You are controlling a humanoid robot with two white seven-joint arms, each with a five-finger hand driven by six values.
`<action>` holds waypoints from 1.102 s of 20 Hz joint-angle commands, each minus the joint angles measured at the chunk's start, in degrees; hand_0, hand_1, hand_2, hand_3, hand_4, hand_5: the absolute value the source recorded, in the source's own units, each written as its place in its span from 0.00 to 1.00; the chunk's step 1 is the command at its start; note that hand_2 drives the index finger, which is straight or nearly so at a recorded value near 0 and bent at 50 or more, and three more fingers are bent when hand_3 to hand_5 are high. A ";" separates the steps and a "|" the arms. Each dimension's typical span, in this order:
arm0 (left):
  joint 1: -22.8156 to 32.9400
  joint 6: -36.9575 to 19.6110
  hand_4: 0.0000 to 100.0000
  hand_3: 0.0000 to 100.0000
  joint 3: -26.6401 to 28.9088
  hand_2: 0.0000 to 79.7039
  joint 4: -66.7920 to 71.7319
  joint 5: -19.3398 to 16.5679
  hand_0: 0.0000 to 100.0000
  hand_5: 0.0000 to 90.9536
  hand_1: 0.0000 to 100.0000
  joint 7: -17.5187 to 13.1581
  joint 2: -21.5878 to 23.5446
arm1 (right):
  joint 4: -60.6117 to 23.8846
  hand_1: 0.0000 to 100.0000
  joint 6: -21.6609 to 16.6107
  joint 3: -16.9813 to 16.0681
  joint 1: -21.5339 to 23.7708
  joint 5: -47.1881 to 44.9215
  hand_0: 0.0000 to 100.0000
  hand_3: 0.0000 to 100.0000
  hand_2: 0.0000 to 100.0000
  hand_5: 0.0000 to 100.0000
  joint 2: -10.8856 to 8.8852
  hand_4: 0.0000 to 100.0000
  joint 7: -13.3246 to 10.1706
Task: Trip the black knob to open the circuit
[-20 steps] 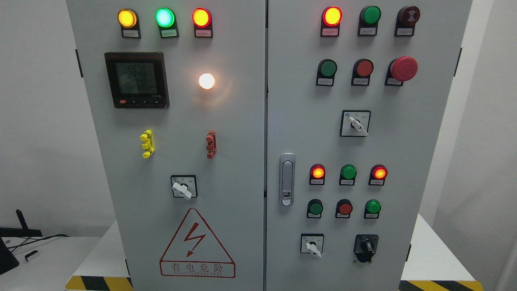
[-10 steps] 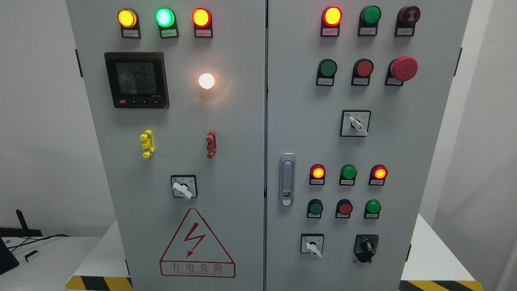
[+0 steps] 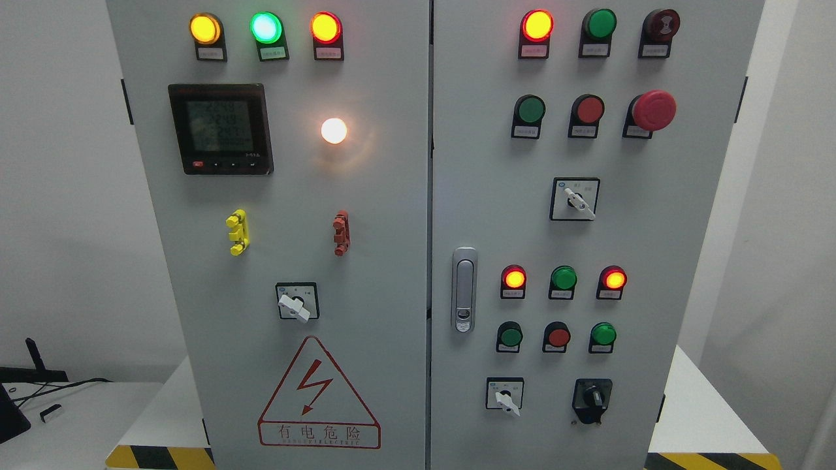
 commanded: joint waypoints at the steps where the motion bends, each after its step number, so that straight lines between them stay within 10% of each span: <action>1: 0.00 0.02 0.00 0.00 0.00 0.00 -0.07 -1.76 0.12 0.00 0.39 -0.04 0.03 | -1.32 0.72 3.42 5.40 -3.28 0.44 0.27 0.73 0.39 0.99 0.13 0.84 0.44; 22: 0.00 0.02 0.00 0.00 0.00 0.00 0.02 -1.76 0.12 0.00 0.39 -0.04 0.03 | -0.89 0.75 10.99 8.57 -8.47 -5.37 0.31 0.75 0.43 0.99 1.19 0.86 0.62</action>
